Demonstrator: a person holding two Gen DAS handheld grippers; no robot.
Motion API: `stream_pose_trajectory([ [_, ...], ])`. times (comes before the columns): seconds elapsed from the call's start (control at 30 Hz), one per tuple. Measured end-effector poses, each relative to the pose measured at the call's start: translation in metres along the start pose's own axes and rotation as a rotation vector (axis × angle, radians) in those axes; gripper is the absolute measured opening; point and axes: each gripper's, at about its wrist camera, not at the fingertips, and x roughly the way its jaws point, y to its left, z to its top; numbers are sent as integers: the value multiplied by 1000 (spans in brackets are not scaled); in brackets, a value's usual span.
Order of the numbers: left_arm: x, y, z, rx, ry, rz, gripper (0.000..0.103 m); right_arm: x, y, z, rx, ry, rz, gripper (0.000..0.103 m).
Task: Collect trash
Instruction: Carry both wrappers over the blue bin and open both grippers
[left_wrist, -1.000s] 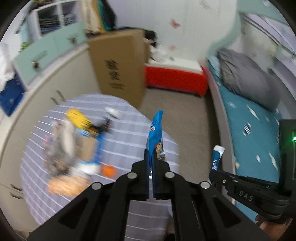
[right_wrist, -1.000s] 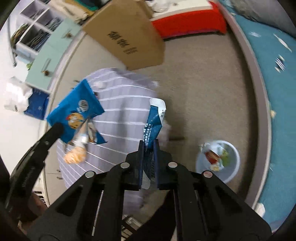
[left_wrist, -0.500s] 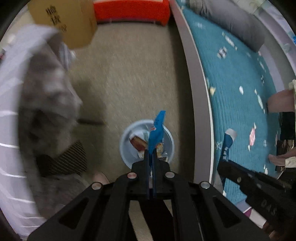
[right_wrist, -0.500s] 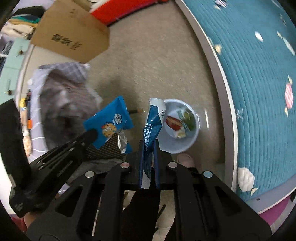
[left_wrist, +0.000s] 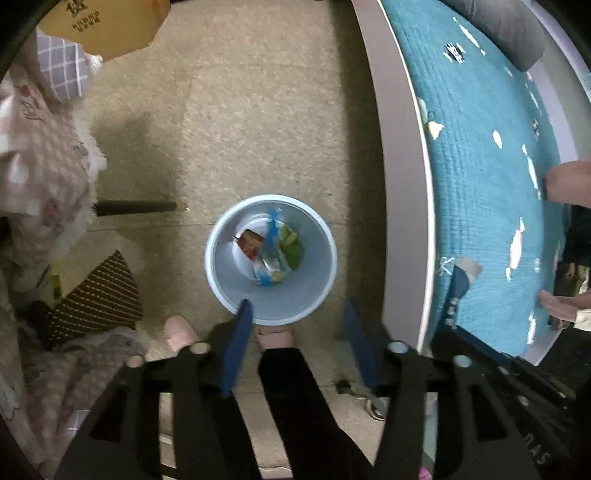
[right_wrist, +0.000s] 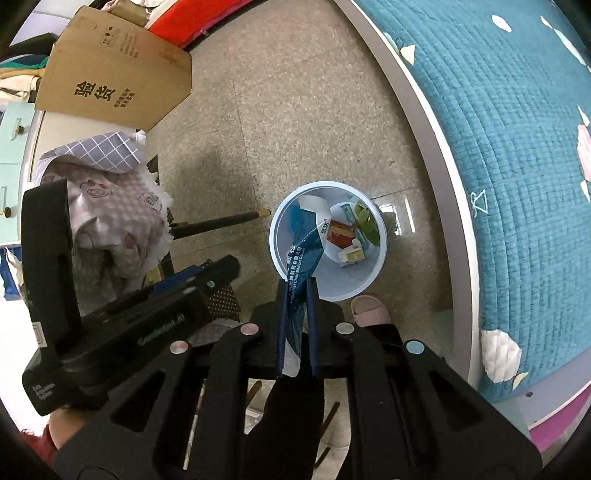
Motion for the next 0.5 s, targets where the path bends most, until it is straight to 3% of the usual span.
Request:
stream_pose_trajectory([
  [0.13,0,3,1,7,13,44,57,4,2,5,-3,10,1,10],
  [0.37,-15,34,-5,-111,5,71,65,11,20,8,-32,34,7,10],
  [0.5,-26,44,-7,-115,-12,101,67,15,35,7,-58,47,10,10],
])
